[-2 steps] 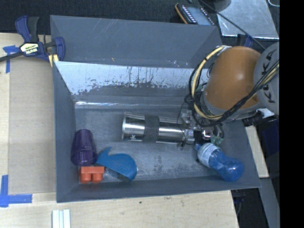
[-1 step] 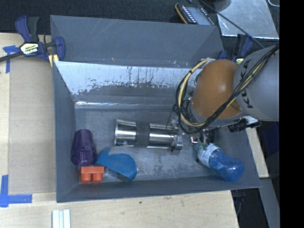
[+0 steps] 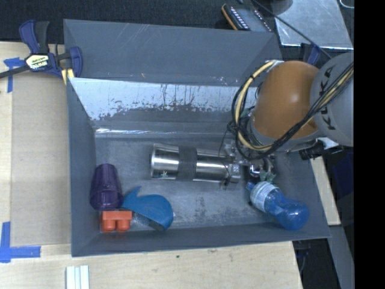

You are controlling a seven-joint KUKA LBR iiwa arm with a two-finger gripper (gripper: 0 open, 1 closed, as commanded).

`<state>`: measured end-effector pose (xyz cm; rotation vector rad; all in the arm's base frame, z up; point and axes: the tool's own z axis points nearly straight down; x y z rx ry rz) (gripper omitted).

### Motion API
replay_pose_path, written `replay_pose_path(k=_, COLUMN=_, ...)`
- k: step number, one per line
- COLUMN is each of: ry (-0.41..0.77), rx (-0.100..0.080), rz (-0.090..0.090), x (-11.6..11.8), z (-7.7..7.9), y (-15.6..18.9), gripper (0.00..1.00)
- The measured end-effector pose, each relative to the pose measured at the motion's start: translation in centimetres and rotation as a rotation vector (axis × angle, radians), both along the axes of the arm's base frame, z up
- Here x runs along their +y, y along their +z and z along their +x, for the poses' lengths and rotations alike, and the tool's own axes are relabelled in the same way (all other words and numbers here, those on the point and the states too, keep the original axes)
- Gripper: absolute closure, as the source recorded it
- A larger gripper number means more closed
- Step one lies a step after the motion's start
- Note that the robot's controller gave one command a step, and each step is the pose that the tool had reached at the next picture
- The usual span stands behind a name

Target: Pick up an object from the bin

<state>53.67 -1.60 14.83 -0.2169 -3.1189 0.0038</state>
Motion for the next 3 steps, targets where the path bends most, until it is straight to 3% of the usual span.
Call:
replay_pose_path(k=1, ry=0.006, rx=-0.014, rz=-0.001, x=0.0, z=0.2, y=1.3, gripper=1.0)
replay_pose_path(k=2, ry=0.023, rx=-0.001, rz=-0.001, x=-0.5, z=0.7, y=2.8, gripper=1.0)
replay_pose_path(k=3, ry=0.02, rx=-0.004, rz=-0.001, x=-1.3, z=1.9, y=11.9, gripper=1.0)
